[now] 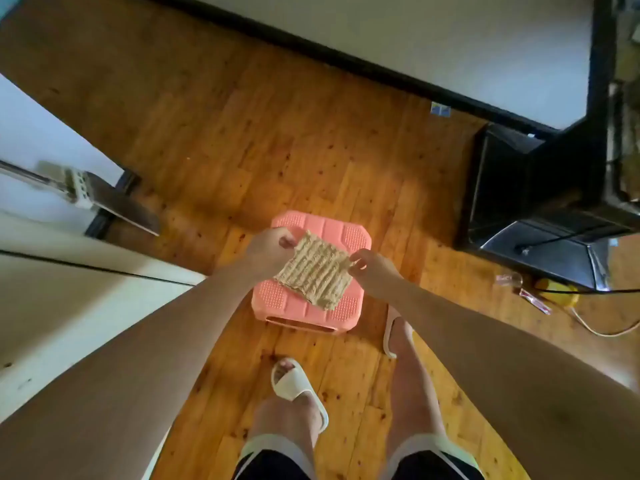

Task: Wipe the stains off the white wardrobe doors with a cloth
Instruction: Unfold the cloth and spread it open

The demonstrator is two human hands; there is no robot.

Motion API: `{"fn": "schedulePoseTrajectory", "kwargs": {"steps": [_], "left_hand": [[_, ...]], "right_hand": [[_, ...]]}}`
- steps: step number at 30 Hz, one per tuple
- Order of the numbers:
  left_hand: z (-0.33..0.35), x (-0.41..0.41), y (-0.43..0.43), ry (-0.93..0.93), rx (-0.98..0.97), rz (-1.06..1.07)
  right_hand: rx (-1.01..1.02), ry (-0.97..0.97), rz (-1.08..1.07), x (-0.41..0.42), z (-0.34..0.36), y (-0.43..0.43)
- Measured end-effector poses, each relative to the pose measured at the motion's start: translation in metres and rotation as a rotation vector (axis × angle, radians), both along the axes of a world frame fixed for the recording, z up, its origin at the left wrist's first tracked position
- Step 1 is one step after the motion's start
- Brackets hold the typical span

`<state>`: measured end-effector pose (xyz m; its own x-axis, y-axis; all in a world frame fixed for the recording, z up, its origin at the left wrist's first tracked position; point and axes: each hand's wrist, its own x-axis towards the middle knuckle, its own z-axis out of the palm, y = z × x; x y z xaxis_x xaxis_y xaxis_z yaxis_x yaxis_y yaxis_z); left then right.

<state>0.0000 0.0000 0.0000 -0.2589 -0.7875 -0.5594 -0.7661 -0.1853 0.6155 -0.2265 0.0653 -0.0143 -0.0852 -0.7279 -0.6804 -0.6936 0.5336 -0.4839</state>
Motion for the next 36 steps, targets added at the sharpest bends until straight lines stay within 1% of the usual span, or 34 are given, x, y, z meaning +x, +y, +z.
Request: {"fn": "schedulePoseTrajectory", "kwargs": {"steps": [1, 3, 5, 6, 8, 10, 11, 13, 15, 17, 19, 21, 23, 25, 28, 29, 30, 31, 32, 33, 35, 36], "left_hand": [[-0.022, -0.004, -0.001, -0.041, 0.000, -0.032], [-0.063, -0.011, 0.000, -0.141, -0.039, -0.030], [-0.097, -0.018, 0.006, -0.235, -0.025, -0.005], [-0.105, -0.023, 0.010, -0.259, -0.023, 0.017], [-0.113, -0.031, 0.012, -0.222, 0.004, 0.041], [-0.110, -0.039, 0.009, -0.140, 0.115, 0.070], [-0.105, -0.041, 0.005, -0.076, 0.173, 0.121], [-0.088, -0.040, -0.009, -0.007, 0.195, 0.243], [-0.050, -0.031, -0.027, 0.044, 0.159, 0.389], [0.005, -0.019, -0.045, 0.118, 0.140, 0.456], [0.056, -0.010, -0.058, 0.128, 0.076, 0.441], [0.114, -0.001, -0.071, 0.111, -0.031, 0.421], [0.187, 0.009, -0.078, 0.098, -0.160, 0.411], [0.264, 0.013, -0.081, 0.105, -0.266, 0.397], [0.378, 0.011, -0.076, 0.108, -0.392, 0.334], [0.414, 0.012, -0.071, 0.113, -0.423, 0.310], [0.443, 0.011, -0.068, 0.116, -0.440, 0.291], [0.473, 0.011, -0.066, 0.130, -0.467, 0.277], [0.501, 0.009, -0.060, 0.148, -0.488, 0.274], [0.531, 0.008, -0.052, 0.194, -0.516, 0.282], [0.574, 0.004, -0.030, 0.359, -0.517, 0.331], [0.592, 0.002, -0.018, 0.429, -0.518, 0.349]], "right_hand": [[0.001, 0.031, -0.023, -0.004, -0.016, -0.004], [-0.074, 0.120, -0.092, -0.010, -0.048, -0.012], [-0.157, 0.161, -0.108, -0.008, -0.076, -0.016], [-0.164, 0.161, -0.089, -0.004, -0.090, -0.016], [-0.078, 0.122, -0.012, 0.005, -0.101, -0.018], [0.045, 0.034, 0.035, 0.012, -0.098, -0.026], [0.063, -0.018, 0.009, 0.016, -0.093, -0.031], [0.046, -0.113, -0.144, 0.020, -0.074, -0.045], [-0.012, -0.212, -0.308, 0.023, -0.036, -0.062], [-0.060, -0.287, -0.391, 0.026, 0.014, -0.080], [-0.110, -0.321, -0.399, 0.029, 0.056, -0.095], [-0.157, -0.313, -0.377, 0.029, 0.106, -0.108], [-0.208, -0.287, -0.333, 0.032, 0.173, -0.117], [-0.266, -0.221, -0.250, 0.037, 0.243, -0.121], [-0.455, 0.059, 0.047, 0.050, 0.349, -0.112], [-0.530, 0.120, 0.163, 0.056, 0.387, -0.106], [-0.580, 0.102, 0.251, 0.063, 0.417, -0.102], [-0.618, 0.017, 0.316, 0.070, 0.448, -0.099], [-0.631, -0.116, 0.338, 0.076, 0.475, -0.093], [-0.632, -0.293, 0.310, 0.079, 0.504, -0.085], [-0.621, -0.640, 0.166, 0.082, 0.543, -0.071], [-0.630, -0.771, 0.109, 0.079, 0.557, -0.065]]}}
